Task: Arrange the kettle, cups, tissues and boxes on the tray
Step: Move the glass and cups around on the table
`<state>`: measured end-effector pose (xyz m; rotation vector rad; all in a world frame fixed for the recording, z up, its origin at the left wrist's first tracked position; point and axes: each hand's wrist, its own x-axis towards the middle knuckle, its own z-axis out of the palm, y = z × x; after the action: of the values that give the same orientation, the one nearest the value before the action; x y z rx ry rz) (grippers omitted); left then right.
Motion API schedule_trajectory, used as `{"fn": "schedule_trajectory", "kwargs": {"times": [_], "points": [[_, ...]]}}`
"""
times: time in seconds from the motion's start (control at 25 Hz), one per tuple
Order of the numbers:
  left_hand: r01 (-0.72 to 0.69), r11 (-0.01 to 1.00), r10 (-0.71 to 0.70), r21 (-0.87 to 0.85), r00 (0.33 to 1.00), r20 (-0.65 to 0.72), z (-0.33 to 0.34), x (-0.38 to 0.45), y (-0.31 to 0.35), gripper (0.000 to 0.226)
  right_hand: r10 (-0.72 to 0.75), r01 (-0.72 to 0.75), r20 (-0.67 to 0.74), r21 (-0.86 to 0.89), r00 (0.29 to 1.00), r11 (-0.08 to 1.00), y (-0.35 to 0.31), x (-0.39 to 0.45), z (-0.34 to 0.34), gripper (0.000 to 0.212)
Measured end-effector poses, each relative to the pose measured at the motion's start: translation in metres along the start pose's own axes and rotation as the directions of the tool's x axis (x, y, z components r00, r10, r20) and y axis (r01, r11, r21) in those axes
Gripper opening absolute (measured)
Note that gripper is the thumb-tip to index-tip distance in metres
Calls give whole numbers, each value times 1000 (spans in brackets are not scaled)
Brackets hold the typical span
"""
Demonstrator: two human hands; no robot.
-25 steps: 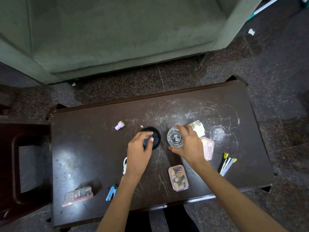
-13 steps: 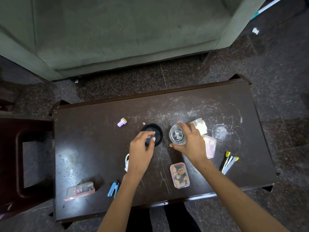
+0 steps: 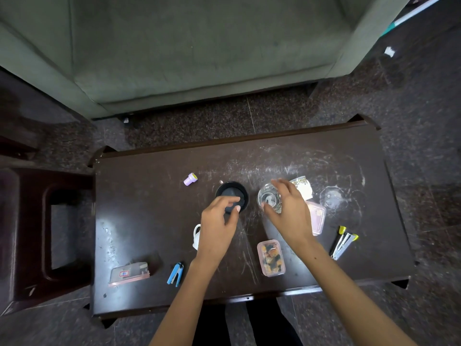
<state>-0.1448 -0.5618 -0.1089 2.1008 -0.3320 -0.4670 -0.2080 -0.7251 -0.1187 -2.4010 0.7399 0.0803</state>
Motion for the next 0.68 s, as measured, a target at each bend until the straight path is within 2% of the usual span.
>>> {"fn": "schedule_trajectory", "kwargs": {"times": [0.16,0.32,0.56,0.68], "points": [[12,998,-15,-56,999,-47,-29,-13,20,18,-81,90,-61,163,995,983,-46,-21,-18,29],[61,992,-76,-107,987,-142,-67,-29,22,17,-157,159,-28,255,987,954,-97,-36,-15,21],[123,977,-178,-174,920,-350,-155,-50,-29,16,-254,226,56,299,966,927,-180,-45,37,14],[167,961,-244,-219,885,-397,-219,-60,-71,14,-302,271,66,294,951,917,-238,-49,80,12]]}}
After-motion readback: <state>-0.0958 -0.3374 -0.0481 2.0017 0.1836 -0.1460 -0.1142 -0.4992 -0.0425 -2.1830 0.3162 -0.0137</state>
